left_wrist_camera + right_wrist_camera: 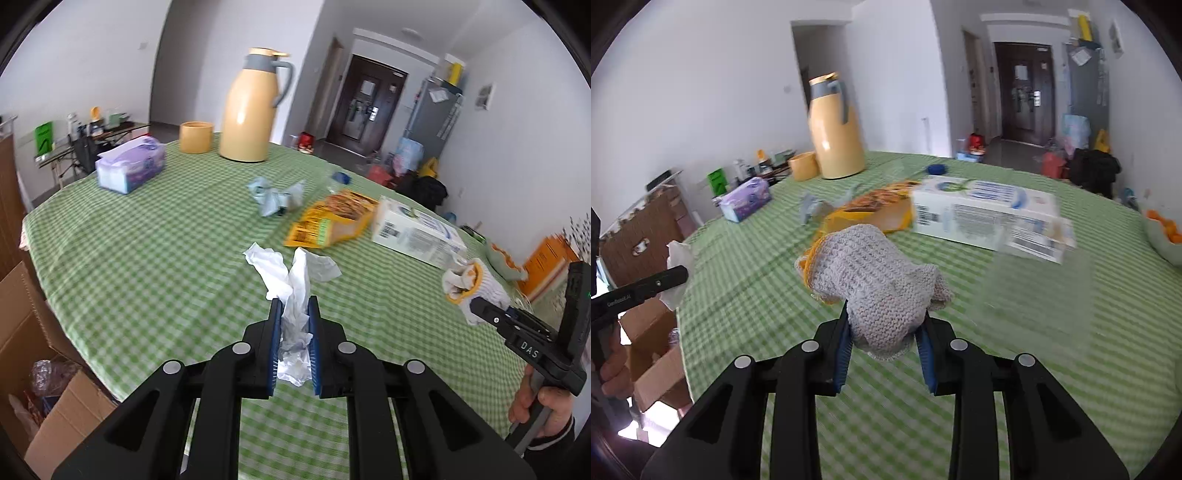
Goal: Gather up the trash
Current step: 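Carry the tissue and knit glove over the cardboard box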
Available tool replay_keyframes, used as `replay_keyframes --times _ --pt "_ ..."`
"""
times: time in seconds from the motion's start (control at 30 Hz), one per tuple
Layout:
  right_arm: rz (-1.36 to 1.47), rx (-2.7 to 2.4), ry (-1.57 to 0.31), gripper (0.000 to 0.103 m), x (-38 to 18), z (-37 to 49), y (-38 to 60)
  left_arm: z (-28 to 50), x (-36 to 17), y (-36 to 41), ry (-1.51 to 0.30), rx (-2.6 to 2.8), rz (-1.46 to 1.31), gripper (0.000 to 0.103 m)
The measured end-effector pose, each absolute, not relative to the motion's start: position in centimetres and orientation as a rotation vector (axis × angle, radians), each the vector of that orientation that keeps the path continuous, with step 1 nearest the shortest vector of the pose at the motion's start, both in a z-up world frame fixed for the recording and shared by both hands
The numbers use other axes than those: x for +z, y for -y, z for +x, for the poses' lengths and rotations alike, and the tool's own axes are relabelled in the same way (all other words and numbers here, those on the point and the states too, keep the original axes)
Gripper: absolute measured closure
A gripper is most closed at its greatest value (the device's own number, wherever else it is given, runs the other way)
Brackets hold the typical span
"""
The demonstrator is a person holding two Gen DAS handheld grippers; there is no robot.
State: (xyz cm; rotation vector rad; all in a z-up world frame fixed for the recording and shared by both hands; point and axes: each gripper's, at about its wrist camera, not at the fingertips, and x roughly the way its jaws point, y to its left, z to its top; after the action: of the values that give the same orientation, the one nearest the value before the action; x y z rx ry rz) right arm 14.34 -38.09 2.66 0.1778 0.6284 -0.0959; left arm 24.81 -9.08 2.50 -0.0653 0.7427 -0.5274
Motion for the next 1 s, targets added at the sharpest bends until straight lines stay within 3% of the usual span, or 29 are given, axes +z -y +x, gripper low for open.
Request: replay_keyframes --times 0.57,1.0 --pt "0.223 -0.170 -0.592 0.072 2.9 9.4 40.1 21.6 3.2 10.6 -0.713 -0.554 -0.053 0.092" --pt "0.154 -0.096 -0.624 0.072 3.3 13.8 35.1 23.4 1.8 3.4 -0.715 -0.439 -0.155 0.092"
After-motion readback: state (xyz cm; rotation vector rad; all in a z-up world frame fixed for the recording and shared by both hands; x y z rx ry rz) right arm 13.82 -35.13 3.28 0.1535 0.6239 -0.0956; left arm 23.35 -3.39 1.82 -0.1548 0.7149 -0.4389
